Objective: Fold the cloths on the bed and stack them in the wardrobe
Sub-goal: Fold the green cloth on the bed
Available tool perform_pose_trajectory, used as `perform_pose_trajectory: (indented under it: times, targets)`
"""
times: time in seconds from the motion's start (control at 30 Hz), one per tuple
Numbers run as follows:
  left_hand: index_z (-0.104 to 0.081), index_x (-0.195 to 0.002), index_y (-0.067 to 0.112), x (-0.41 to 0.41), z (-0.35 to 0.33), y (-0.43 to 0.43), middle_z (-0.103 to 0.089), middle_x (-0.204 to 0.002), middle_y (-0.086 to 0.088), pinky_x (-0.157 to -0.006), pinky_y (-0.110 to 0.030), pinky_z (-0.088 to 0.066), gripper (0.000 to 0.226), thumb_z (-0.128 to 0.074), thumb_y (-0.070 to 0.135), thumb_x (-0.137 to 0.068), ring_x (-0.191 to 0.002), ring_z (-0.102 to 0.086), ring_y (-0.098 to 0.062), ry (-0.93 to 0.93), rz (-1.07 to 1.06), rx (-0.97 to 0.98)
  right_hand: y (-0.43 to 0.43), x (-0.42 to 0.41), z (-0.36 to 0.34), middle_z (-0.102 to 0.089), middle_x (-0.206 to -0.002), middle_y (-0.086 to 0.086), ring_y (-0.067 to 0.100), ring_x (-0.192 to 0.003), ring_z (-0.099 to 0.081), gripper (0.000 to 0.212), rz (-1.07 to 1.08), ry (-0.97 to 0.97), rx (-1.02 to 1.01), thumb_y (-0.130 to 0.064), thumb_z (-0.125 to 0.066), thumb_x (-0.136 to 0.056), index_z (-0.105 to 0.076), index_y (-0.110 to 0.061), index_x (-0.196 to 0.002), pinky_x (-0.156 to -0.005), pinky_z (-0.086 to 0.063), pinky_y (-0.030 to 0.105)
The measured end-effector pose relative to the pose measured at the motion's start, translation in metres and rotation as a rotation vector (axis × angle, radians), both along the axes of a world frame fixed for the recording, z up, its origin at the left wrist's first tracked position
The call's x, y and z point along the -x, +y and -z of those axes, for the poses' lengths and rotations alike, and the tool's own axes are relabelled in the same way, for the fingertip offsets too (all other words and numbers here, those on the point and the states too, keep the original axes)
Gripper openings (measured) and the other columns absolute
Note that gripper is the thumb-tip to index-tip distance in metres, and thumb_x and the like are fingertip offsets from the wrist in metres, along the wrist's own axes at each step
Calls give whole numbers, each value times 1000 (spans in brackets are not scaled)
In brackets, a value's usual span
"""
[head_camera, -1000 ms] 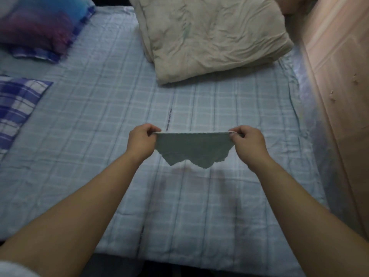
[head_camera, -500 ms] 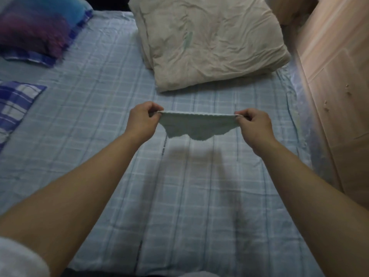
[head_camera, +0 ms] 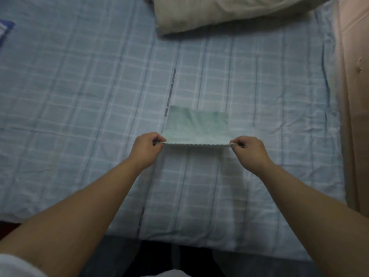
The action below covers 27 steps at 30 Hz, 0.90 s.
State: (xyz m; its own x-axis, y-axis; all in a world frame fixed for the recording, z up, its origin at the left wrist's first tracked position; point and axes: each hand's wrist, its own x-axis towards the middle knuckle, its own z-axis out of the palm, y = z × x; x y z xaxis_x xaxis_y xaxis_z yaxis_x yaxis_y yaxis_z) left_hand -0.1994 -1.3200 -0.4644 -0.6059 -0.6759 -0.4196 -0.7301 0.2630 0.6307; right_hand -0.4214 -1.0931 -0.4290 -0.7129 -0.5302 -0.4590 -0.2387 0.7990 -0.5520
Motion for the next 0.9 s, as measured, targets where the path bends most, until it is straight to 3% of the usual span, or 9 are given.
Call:
perform_pose_trajectory:
  times: [0.13,0.27,0.37,0.53,0.63,0.7,0.77,0.83,0.9]
  targets:
    - [-79,-102,8,-28,41,17,-78,-104,-11,-83,-20,-43,15,-70,3,-90,-97,-70,-23,-75,74,-37,17,-22,44,-75,-105,14,30,-100,-68,18,-95,-16,-101,-13,-61,-97,-76,-4,-101,-82,-42,24]
    - [-79,-101,8,-56,77,30,-77,-105,-14,-90,-33,-49,15,-69,4,-90,-104,-70,-33,-113,229,6,33,-40,81,-75,-103,18,37,-100,-67,17,-268,7,-201,-8,-59,-93,-75,-2,-98,-82,-47,34]
    - [-78,-100,9,-71,96,40,-76,-104,-15,-91,-38,-51,24,-58,17,-88,-103,-68,-36,-134,291,36,44,-53,99,-73,-106,20,39,-102,-66,18,-334,5,-251,-7,-59,-90,-75,-3,-98,-86,-51,39]
    - [-76,-93,17,-85,111,48,-73,-99,-8,-79,-41,-58,21,-58,26,-88,-102,-65,-33,-203,466,104,51,-71,117,-70,-105,16,39,-105,-62,19,-459,-21,-408,-18,-58,-87,-74,-9,-92,-85,-50,38]
    - [-70,-77,18,-80,107,49,-70,-80,-3,-64,-38,-52,26,-58,40,-85,-87,-63,-30,-255,500,328,44,-75,118,-66,-104,12,38,-105,-57,29,-515,156,-509,-33,-55,-87,-73,-11,-92,-82,-48,39]
    - [-66,-75,17,-68,101,49,-68,-76,-5,-65,-41,-47,25,-57,38,-83,-79,-62,-34,-141,415,470,31,-76,119,-65,-95,18,41,-93,-58,35,-389,316,-358,-32,-46,-84,-70,-6,-84,-76,-49,44]
    - [-69,-94,16,-46,104,49,-72,-100,-6,-79,-44,-46,22,-56,33,-87,-96,-65,-34,-3,373,568,11,-74,128,-66,-101,22,44,-92,-60,37,-272,461,-110,-29,-44,-82,-69,-3,-91,-76,-53,48]
    - [-68,-122,15,-14,111,50,-66,-136,-7,-102,-47,-44,35,-55,29,-93,-129,-58,-32,76,386,622,-18,-72,142,-62,-129,26,46,-112,-58,44,-254,534,31,-25,-49,-86,-65,-1,-120,-95,-51,51]
    - [-57,-144,14,17,127,53,-50,-157,-8,-119,-53,-33,49,-51,27,-97,-148,-42,-30,104,396,623,-45,-73,161,-48,-148,28,45,-133,-50,54,-244,548,126,-23,-51,-91,-55,-1,-140,-112,-42,52]
